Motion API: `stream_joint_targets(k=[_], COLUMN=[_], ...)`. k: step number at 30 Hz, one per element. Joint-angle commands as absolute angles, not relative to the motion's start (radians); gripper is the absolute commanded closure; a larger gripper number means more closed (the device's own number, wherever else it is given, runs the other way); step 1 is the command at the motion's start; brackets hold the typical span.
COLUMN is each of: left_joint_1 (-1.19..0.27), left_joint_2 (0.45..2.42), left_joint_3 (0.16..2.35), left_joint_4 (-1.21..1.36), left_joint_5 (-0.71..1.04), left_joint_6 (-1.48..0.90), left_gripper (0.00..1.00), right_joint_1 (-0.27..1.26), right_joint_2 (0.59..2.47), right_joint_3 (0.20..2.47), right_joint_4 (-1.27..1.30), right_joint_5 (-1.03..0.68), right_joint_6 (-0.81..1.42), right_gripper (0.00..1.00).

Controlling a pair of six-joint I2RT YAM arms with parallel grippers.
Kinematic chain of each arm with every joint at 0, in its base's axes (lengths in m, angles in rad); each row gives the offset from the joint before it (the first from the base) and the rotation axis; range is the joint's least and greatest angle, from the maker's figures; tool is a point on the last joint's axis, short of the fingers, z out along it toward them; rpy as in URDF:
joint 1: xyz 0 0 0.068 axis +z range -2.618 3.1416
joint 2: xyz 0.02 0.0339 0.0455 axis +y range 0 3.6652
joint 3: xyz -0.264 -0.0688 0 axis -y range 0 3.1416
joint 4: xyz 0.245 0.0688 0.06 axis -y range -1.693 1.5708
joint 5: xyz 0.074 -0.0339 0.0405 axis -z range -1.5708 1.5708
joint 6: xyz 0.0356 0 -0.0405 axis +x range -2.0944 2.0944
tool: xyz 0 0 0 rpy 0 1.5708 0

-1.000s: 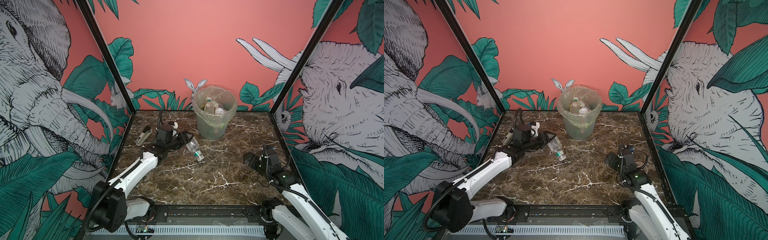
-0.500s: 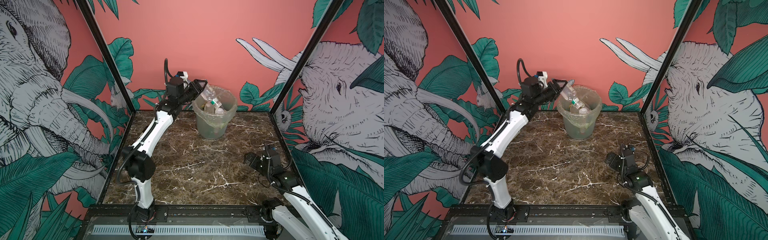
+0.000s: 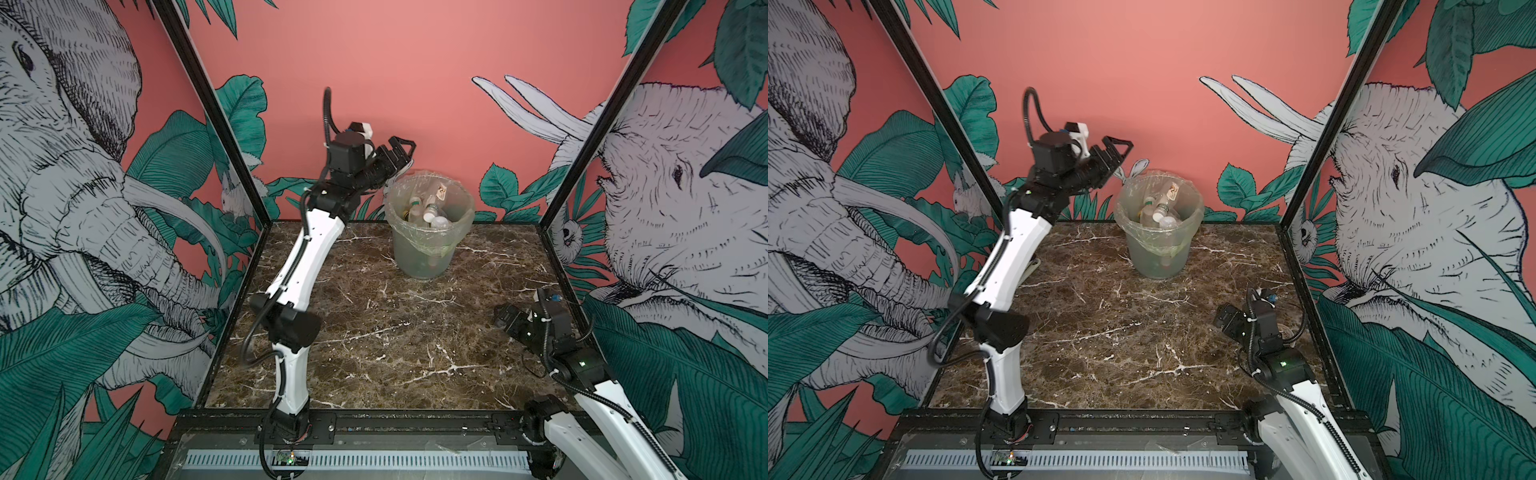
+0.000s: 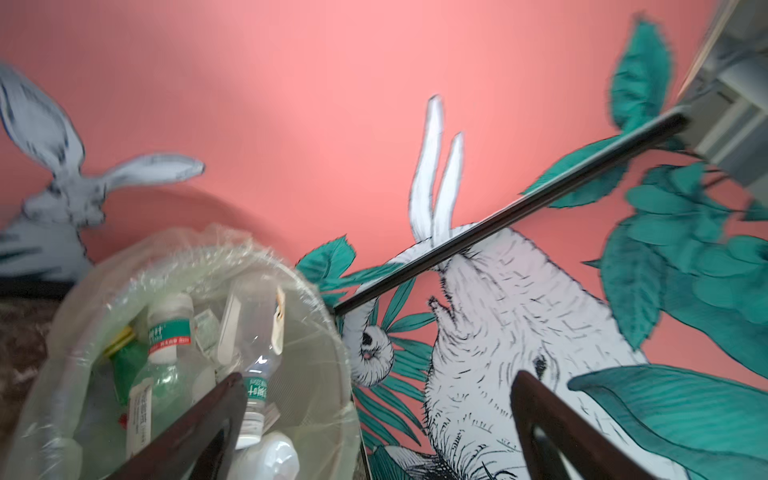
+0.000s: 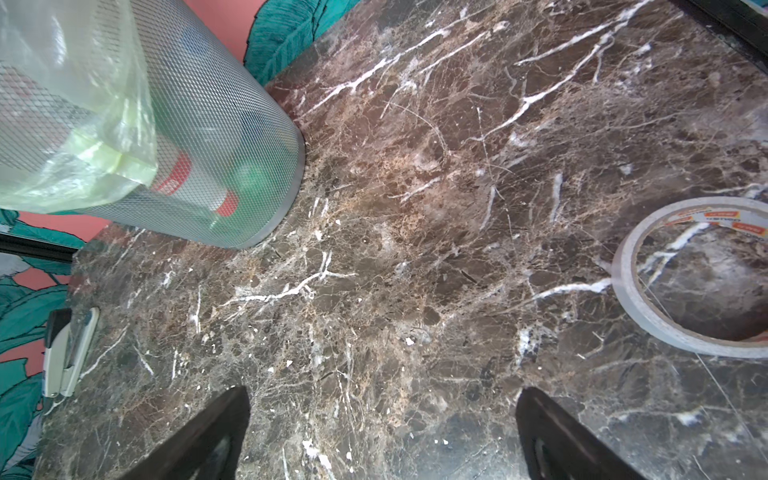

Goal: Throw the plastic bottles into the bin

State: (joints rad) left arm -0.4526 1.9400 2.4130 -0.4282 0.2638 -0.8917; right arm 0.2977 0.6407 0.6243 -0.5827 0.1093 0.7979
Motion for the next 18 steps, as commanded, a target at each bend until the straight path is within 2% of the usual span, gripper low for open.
stream_joint_targets(k=[1,7,18], left_joint_1=[-0.438,-0.410,-0.373], left_joint_2=[1.748,1.547,1.193], left_joint_3=[2.318,2.010,1.409], left_joint_4=[-0.489,-0.492,-0.416], left_joint_5=[0.193,0.164,-0.061], left_joint_6=[-0.748,-0.649,-0.468], left_gripper=[0.01,0.00,0.00], right_joint_1=[0.291,0.291,0.292], right_joint_2=[0.648,0.661,0.741], right_joint_3=[0.661,0.664,0.680], right_joint_4=[-0.583,-0.559,-0.514], right_joint_5=[0.129,0.138,0.187], right_joint_6=[0.777,0.745,0.585], right_gripper=[0.01,0.01,0.01])
